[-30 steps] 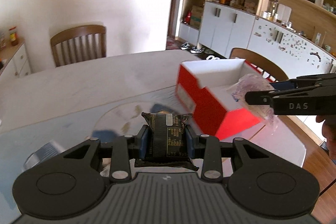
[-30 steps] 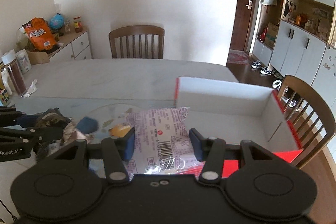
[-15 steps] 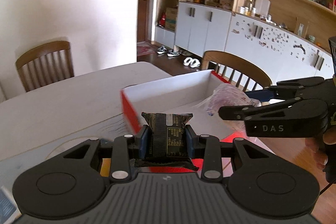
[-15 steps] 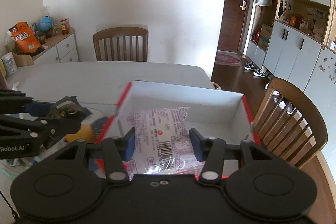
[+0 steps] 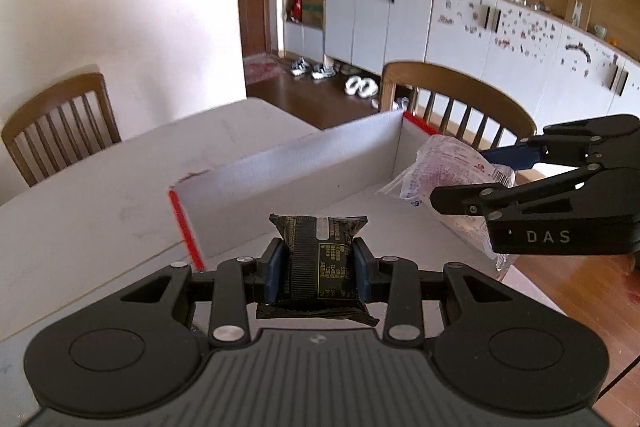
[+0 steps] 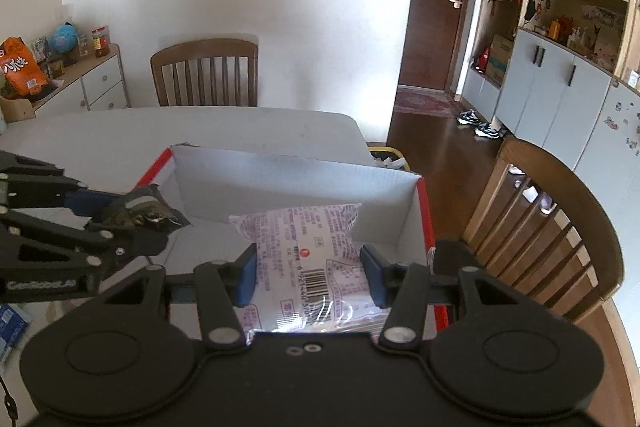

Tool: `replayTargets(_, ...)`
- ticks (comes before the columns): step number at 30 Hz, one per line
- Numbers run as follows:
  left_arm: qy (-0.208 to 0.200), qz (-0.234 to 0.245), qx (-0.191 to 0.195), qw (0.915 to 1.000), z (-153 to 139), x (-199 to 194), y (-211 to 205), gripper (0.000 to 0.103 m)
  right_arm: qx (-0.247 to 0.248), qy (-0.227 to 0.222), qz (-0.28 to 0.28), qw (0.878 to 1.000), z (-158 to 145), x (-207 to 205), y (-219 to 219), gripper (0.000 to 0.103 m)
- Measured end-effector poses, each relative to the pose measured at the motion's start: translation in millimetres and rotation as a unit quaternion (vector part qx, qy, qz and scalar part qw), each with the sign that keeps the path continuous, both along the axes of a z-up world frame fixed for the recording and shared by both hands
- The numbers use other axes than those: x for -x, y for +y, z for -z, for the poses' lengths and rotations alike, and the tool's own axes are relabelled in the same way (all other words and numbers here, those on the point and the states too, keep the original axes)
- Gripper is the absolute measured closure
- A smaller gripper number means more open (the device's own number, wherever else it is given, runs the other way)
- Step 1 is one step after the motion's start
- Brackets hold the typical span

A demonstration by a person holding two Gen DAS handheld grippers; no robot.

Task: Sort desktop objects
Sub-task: 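Carry the black packet with the left tool while the right tool carries the bread bag to the box, then open both tools to drop the black packet and bread bag into the box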

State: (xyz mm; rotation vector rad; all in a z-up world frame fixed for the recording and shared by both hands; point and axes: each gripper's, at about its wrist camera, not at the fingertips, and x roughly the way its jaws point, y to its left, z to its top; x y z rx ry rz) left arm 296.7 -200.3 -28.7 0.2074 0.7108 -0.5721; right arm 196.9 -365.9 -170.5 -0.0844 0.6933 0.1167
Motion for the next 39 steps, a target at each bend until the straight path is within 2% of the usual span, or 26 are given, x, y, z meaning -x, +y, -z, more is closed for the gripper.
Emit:
replayTargets(10,0.064,0.022,-0.059,0.9960,37.4,-40.2,-33.2,0.069,0.027,0.066,-0.017,0.997,41.0,-32.6,-10.5,0.051)
replayTargets(14,0.100,0.026,-0.078,0.9915,48.8,-53.3,-44.5,0.069,0.035,0.091,-0.035,0.995,51.4,-41.0,-8.5,0.051)
replayTargets(24,0.162,0.031,-0.121,0.9788,72.5,-77.9,-54.8,0.069,0.042,0.143,-0.053,0.987,68.2,-55.5,-8.9,0.051)
replayTargets(39,0.191,0.031,-0.141,0.9709,86.9,-84.9,-63.2,0.067,0.057,0.177,-0.071,0.980,77.4,-60.4,-2.7,0.050)
